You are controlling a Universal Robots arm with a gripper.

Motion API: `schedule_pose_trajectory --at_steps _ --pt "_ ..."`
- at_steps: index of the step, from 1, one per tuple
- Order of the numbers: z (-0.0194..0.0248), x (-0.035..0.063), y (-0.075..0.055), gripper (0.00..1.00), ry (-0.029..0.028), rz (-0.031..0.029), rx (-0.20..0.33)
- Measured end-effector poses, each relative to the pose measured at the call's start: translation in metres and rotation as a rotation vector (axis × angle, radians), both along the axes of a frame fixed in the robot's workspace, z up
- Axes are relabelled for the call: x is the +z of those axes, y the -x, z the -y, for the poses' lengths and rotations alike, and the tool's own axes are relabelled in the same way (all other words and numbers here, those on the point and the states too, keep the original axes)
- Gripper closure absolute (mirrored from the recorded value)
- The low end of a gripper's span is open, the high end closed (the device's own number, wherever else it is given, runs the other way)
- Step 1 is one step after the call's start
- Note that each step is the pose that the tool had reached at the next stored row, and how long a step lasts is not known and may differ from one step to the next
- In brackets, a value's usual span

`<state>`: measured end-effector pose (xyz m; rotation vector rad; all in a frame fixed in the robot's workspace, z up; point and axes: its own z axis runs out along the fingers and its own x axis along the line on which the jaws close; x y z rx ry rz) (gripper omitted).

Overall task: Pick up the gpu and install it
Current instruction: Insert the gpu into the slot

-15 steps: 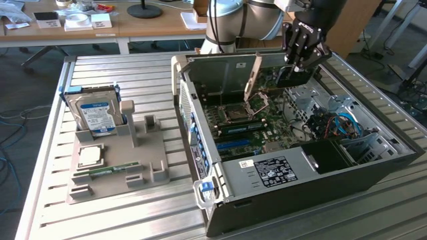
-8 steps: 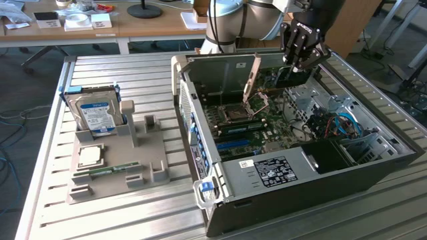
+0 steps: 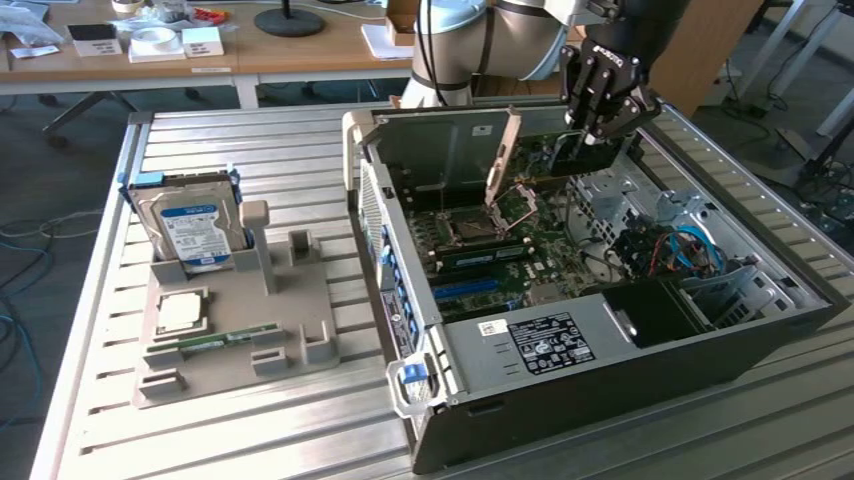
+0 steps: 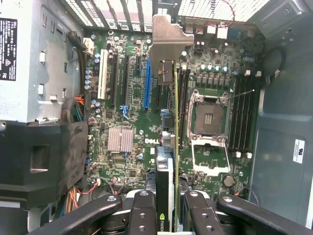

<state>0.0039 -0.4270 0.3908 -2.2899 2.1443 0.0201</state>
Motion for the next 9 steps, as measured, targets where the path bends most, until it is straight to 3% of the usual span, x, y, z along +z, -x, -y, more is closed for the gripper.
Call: schedule_pose_trajectory --at_steps 9 --pt "0.0 0.0 0.0001 0.73 0.0 0.0 0.0"
